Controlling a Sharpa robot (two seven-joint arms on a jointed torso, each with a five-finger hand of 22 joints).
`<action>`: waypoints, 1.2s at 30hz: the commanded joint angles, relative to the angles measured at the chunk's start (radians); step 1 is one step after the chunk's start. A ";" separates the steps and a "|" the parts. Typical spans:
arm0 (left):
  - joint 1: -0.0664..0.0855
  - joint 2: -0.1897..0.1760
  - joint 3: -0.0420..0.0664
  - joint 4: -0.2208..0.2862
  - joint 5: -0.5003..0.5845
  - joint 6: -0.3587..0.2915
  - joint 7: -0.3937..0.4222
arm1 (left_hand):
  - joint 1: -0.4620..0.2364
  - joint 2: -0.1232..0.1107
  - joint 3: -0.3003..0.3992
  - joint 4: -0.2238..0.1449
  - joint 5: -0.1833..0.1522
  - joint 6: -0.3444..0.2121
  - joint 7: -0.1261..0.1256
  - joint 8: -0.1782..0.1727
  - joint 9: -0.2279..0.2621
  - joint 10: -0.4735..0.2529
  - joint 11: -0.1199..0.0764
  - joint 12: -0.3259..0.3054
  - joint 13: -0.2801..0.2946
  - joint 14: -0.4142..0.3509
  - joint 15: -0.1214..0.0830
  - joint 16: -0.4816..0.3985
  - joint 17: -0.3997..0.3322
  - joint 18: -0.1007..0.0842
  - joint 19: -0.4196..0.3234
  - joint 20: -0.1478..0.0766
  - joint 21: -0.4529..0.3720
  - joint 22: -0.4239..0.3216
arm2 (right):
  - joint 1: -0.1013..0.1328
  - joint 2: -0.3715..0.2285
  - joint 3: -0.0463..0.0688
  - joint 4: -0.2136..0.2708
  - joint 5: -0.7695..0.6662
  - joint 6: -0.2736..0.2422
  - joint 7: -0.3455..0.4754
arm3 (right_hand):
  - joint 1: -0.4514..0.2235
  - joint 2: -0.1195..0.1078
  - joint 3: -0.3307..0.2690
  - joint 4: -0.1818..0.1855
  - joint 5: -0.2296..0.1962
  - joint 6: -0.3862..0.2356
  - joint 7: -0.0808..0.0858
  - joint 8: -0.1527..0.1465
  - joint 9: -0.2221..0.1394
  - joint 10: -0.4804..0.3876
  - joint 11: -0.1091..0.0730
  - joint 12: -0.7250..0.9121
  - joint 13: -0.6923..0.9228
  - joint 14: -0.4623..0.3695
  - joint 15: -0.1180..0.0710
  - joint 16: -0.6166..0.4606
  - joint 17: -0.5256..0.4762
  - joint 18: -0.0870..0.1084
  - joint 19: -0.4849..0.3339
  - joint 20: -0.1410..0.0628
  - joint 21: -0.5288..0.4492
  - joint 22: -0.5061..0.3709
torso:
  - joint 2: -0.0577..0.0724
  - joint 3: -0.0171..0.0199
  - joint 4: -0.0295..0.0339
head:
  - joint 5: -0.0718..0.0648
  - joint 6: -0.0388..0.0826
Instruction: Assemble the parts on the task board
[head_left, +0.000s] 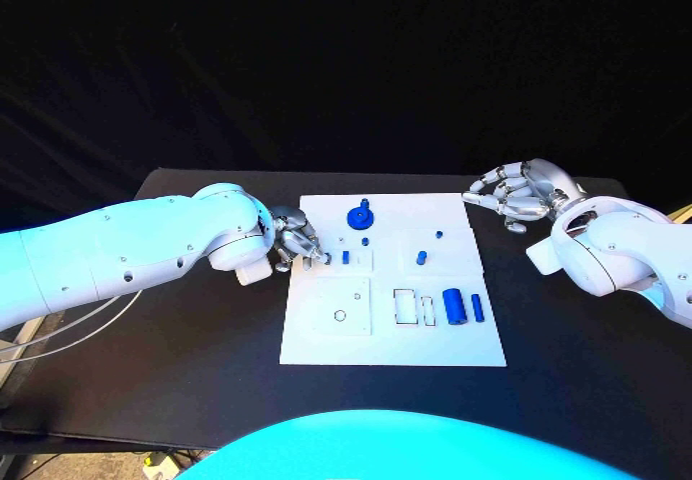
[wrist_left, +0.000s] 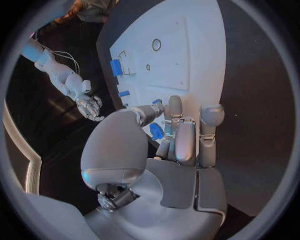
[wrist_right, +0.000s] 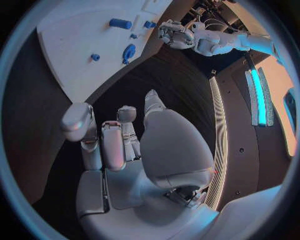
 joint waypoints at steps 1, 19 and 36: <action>0.004 0.006 0.002 -0.008 0.009 0.017 -0.001 | -0.005 0.021 0.111 -0.014 0.036 -0.024 -0.010 0.011 -0.019 0.028 -0.017 0.020 0.017 0.025 -0.007 0.025 0.029 -0.025 -0.003 -0.011 0.009 0.012 | -0.001 0.001 0.000 0.000 -0.002 0.003 0.001 | -0.005 0.044 -0.040 -0.003 -0.008 0.005 -0.003 -0.017 0.014 -0.009 -0.006 -0.001 -0.007 0.047 -0.008 -0.017 0.028 0.016 0.006 -0.008 -0.012 -0.006 | 0.001 -0.0003 -0.0004 | -0.001 0.001; 0.009 0.029 0.003 -0.018 -0.121 -0.007 -0.008 | -0.188 -0.037 -0.143 0.109 0.028 -0.051 0.018 -0.020 -0.080 -0.027 0.011 0.047 0.039 0.007 0.017 0.012 0.013 -0.016 -0.036 0.010 -0.029 -0.025 | -0.001 0.003 0.000 -0.001 -0.002 0.002 0.002 | -0.005 0.044 -0.041 -0.003 -0.008 0.006 -0.004 -0.018 0.014 -0.009 -0.006 -0.001 -0.007 0.046 -0.008 -0.018 0.027 0.016 0.006 -0.008 -0.013 -0.006 | 0.000 0.0003 0.0013 | 0.002 0.000; -0.002 0.055 -0.008 -0.023 -0.217 -0.025 -0.019 | -0.182 -0.039 -0.256 0.181 0.034 -0.048 0.016 0.001 -0.088 -0.037 0.011 0.066 0.045 0.004 0.018 0.011 0.009 -0.017 -0.031 0.010 -0.027 -0.019 | -0.002 0.001 0.000 0.000 -0.002 0.000 0.002 | -0.005 0.044 -0.041 -0.003 -0.008 0.006 -0.004 -0.018 0.014 -0.009 -0.006 -0.001 -0.007 0.046 -0.008 -0.018 0.027 0.016 0.006 -0.008 -0.013 -0.006 | 0.000 0.0006 0.0000 | 0.003 -0.001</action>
